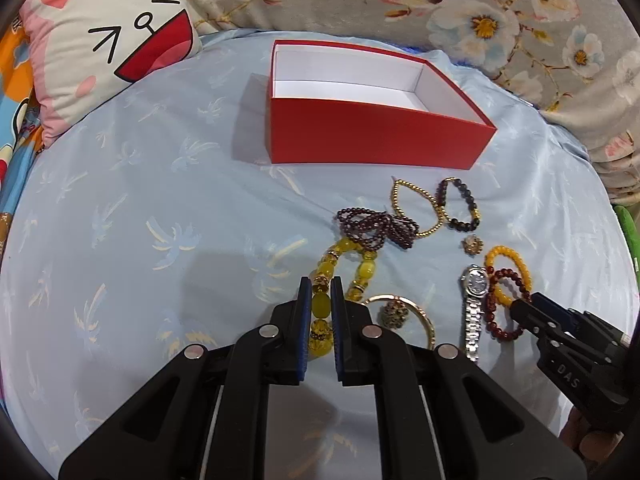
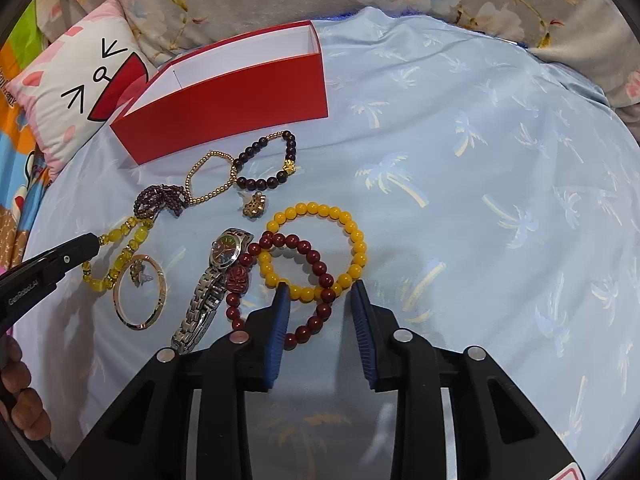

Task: Organize jewelry
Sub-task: 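Carry the yellow bracelet with the left tool while the right tool carries the red bracelet into the red box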

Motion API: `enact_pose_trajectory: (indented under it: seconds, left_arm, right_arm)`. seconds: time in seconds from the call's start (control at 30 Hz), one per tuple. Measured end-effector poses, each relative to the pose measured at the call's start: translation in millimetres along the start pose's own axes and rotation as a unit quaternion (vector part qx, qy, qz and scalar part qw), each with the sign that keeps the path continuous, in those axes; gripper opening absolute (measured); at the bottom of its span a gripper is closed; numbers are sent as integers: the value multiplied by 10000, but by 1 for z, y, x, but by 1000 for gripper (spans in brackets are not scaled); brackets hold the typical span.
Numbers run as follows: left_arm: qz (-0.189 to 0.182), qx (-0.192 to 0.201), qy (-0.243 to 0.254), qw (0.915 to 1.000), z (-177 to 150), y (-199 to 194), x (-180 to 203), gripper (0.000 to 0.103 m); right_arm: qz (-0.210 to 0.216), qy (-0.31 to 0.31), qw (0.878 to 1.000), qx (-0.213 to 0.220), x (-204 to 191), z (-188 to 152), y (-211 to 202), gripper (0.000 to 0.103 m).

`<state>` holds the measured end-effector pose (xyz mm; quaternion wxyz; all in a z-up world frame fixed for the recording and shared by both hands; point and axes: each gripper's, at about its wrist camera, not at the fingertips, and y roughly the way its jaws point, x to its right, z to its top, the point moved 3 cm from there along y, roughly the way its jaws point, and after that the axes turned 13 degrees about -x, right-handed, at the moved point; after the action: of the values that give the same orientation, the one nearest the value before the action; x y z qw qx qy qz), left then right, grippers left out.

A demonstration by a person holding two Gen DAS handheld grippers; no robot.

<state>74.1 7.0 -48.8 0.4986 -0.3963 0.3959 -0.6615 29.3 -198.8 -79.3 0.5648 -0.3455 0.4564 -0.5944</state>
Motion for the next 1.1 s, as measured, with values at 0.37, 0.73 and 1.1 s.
enact_pose_trajectory:
  seconds: [0.37, 0.73, 1.1]
  left_arm:
    - [-188, 57, 93, 9998, -6, -18, 10, 9]
    - [-372, 448, 238, 9980, 5, -64, 17, 9]
    - [-473, 1065, 372, 9925, 73, -104, 21, 9]
  right_arm:
    - [428, 189, 9989, -51, 7, -6, -9, 8]
    - [494, -75, 9970, 587, -4, 14, -64, 8]
    - [799, -332, 9896, 1147, -19, 75, -104, 8]
